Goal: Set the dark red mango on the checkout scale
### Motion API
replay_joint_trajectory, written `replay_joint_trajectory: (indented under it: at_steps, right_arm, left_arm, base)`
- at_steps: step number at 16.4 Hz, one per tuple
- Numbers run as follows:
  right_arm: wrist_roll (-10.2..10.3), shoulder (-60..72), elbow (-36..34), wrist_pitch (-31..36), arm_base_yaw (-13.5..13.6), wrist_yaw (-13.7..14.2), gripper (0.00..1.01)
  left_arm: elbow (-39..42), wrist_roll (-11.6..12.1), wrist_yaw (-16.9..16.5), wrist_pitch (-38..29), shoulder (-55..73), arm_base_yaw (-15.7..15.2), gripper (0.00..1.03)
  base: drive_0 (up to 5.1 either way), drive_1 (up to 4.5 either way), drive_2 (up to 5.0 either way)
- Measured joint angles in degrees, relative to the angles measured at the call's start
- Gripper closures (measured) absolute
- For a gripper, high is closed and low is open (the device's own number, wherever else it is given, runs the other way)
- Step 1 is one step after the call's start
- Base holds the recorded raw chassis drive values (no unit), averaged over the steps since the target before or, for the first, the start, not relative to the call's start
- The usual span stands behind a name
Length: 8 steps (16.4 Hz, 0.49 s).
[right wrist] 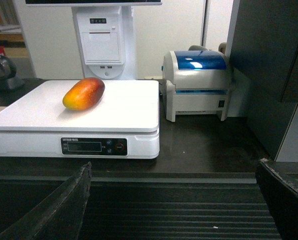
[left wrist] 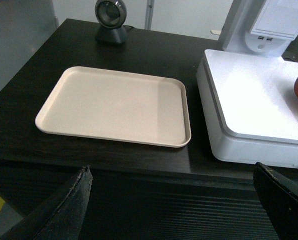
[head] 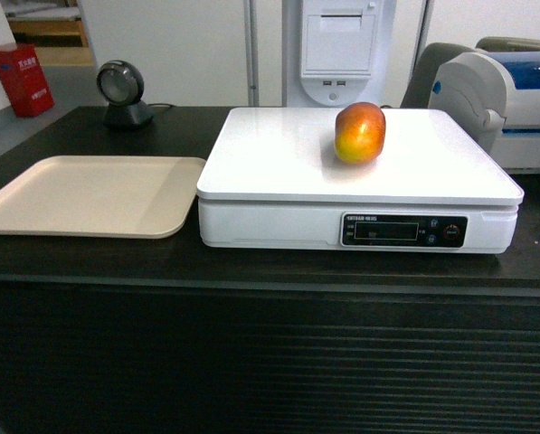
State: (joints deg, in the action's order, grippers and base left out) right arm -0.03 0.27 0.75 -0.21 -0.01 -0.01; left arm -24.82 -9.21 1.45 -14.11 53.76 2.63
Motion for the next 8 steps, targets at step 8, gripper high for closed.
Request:
replay_joint_trajectory:
  at_steps: [8]
  right_arm:
    - [0.0,0.0,0.0,0.0,0.0,0.0,0.03]
  left_arm:
    - [5.0,-1.4,5.5,6.4,-10.4,1.7,0.05]
  base:
    - [0.0,0.00,0.0]
